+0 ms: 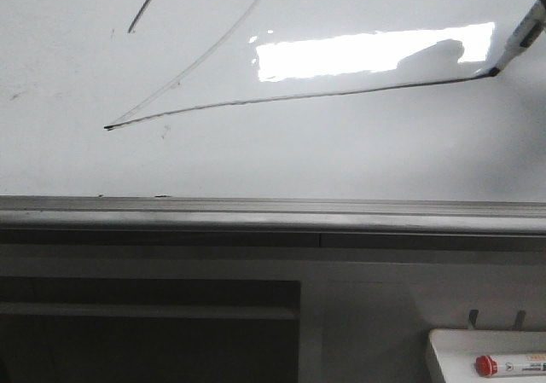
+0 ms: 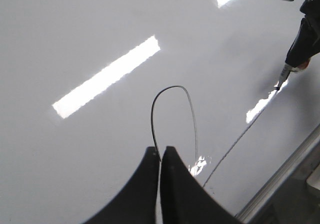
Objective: Write number 2 on whiteboard
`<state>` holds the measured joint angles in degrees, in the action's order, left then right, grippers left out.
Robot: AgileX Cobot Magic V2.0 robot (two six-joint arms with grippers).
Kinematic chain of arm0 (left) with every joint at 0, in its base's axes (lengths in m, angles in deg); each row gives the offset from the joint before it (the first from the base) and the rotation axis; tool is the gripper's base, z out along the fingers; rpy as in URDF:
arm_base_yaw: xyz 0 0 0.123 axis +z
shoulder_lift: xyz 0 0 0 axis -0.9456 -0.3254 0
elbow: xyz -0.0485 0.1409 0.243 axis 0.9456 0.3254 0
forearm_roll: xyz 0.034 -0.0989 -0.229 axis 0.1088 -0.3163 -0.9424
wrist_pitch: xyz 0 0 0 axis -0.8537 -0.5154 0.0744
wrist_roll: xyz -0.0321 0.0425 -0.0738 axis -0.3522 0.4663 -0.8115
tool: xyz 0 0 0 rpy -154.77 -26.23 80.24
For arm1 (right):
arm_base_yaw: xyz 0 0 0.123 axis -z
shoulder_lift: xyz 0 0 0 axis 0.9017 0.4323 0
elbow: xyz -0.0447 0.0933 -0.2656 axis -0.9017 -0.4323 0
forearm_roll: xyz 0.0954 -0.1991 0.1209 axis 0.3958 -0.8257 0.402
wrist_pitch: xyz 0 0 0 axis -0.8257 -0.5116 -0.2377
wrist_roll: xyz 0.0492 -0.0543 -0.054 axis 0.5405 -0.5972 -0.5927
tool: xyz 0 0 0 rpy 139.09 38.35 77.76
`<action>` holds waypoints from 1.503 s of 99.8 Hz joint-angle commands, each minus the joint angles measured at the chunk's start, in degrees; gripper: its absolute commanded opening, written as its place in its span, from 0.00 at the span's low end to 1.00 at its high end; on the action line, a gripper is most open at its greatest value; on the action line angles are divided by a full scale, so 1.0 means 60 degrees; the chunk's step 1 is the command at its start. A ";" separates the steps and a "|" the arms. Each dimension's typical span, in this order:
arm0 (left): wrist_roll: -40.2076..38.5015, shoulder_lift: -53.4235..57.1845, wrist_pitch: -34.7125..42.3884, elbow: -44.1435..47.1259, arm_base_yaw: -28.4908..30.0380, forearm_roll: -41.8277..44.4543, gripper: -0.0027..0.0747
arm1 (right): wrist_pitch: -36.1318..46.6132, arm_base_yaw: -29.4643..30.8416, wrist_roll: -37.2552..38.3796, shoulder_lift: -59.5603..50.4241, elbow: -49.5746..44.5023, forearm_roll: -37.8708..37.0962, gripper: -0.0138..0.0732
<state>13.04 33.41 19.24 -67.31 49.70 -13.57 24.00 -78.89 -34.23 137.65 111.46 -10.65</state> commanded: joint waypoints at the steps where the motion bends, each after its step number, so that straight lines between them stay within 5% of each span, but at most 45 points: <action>1: -0.0140 -0.0114 0.0904 -0.0214 0.0045 -0.0292 0.01 | 0.1188 0.0113 -0.0060 -0.0229 0.0149 -0.0479 0.08; 18: -0.0140 -0.0132 0.1290 -0.0214 0.0045 -0.0704 0.07 | 0.1992 -0.0700 -0.1204 -0.1166 0.0167 0.2264 0.08; 35: -0.0140 -0.0595 0.0852 -0.0296 0.0045 -0.2307 0.55 | 0.3234 -0.2454 -0.2452 -0.1931 0.0331 0.3945 0.08; 42: -0.0001 -0.0966 0.0120 -0.0465 0.0045 -0.2946 0.65 | 0.3287 -0.3374 -0.2474 -0.1914 0.0567 0.3945 0.08; 63: 0.2007 -0.2173 -0.1960 -0.1290 0.0045 -0.4271 0.54 | 0.3303 -0.6226 -0.3527 -0.0930 0.1005 0.3909 0.08; 79: 0.2242 -0.2841 -0.2908 -0.1751 0.0045 -0.4477 0.48 | 0.3642 -0.7345 -0.3705 -0.0031 0.1200 0.3909 0.08; 116: 0.2242 -0.3241 -0.3579 -0.1837 0.0045 -0.4364 0.45 | 0.3952 -0.8445 -0.4123 0.0658 0.2199 0.3909 0.08; 150: 0.2242 -0.3265 -0.3219 -0.1837 0.0045 -0.4245 0.20 | 0.3728 -0.8876 -0.4123 0.0658 0.2363 0.3909 0.08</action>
<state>26.58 14.46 -4.44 -76.55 49.70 -36.02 42.86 -131.74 -58.24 142.63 123.59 11.95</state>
